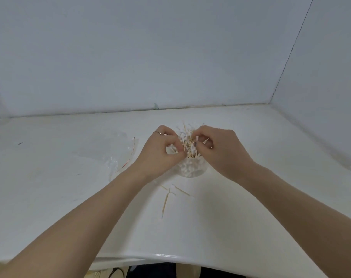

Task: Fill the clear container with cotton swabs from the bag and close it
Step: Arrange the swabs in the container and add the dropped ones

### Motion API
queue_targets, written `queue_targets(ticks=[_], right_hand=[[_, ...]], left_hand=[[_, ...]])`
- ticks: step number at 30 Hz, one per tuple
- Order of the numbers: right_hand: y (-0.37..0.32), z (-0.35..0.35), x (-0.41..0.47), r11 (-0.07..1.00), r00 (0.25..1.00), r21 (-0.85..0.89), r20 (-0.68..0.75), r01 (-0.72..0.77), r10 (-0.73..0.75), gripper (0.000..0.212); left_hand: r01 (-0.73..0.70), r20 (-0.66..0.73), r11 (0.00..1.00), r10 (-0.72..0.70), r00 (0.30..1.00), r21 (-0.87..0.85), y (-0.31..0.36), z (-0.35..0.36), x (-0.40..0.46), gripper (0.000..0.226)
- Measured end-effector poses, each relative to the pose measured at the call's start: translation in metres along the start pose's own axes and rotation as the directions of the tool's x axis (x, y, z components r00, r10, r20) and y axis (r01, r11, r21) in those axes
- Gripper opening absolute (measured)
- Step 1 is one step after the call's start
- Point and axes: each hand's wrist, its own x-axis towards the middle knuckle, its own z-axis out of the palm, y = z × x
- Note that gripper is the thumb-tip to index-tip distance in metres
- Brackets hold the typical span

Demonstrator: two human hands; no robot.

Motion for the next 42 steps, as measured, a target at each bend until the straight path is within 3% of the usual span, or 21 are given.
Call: queue_targets(ticks=[7,10,12,15,17,20,23,25,29,34,37,39,42], right_hand=[[0.018,0.007,-0.001,0.976,0.99,-0.169,-0.011,0.138,-0.141,0.013],[0.019,0.005,-0.002,0.975,0.967,-0.163,-0.181,0.153,-0.182,0.02],[0.016,0.003,-0.002,0.989,0.963,-0.129,-0.248,0.072,-0.102,0.03],[0.014,0.009,-0.005,0.994,0.998,-0.088,-0.029,-0.063,0.061,0.048],[0.016,0.019,-0.012,0.98,0.986,-0.197,0.161,-0.008,0.04,0.055],[0.022,0.023,-0.016,0.969,0.977,-0.244,0.211,0.029,0.024,0.053],[0.022,0.015,-0.007,0.994,0.996,-0.104,0.08,-0.026,0.034,0.053],[0.02,0.014,0.002,0.992,0.991,0.034,0.049,-0.124,0.122,0.052],[0.019,0.028,0.006,0.989,0.977,0.071,0.18,-0.133,0.118,0.049],[0.019,0.018,0.013,0.949,0.98,0.25,0.002,-0.193,0.198,0.038],[0.022,0.018,0.02,0.869,0.944,0.371,0.089,-0.327,0.317,0.042],[0.021,0.024,0.02,0.829,0.914,0.385,0.158,-0.406,0.375,0.047],[0.022,0.027,0.019,0.831,0.917,0.39,0.12,-0.396,0.38,0.049]], left_hand=[[-0.073,-0.025,0.997,0.073,0.997,-0.003,0.007,-0.006,0.001,0.025],[-0.085,0.004,0.996,0.085,0.996,-0.011,0.007,-0.004,0.003,0.018],[-0.069,0.001,0.998,0.069,0.998,-0.01,0.003,0.002,0.003,0.018],[0.012,-0.097,1.0,-0.013,0.995,-0.004,-0.003,0.017,0.002,0.043],[0.118,-0.09,0.993,-0.119,0.989,-0.011,-0.001,0.027,0.002,0.056],[0.163,-0.049,0.986,-0.162,0.986,0.019,0.004,0.034,0.005,0.053],[0.113,-0.115,0.985,-0.128,0.985,-0.127,0.012,0.03,0.016,0.048],[0.112,-0.078,0.97,-0.132,0.988,-0.217,0.016,0.028,0.025,0.044],[0.088,-0.103,0.984,-0.104,0.989,-0.154,0.014,0.036,0.032,0.031],[0.011,-0.148,0.998,-0.02,0.989,-0.063,0.008,0.037,0.037,0.025],[0.088,-0.147,0.985,-0.11,0.983,-0.145,0.01,0.032,0.039,0.038],[0.09,-0.109,0.99,-0.101,0.989,-0.104,0.008,0.033,0.04,0.037],[0.067,-0.092,0.992,-0.076,0.993,-0.103,0.005,0.037,0.042,0.035]])
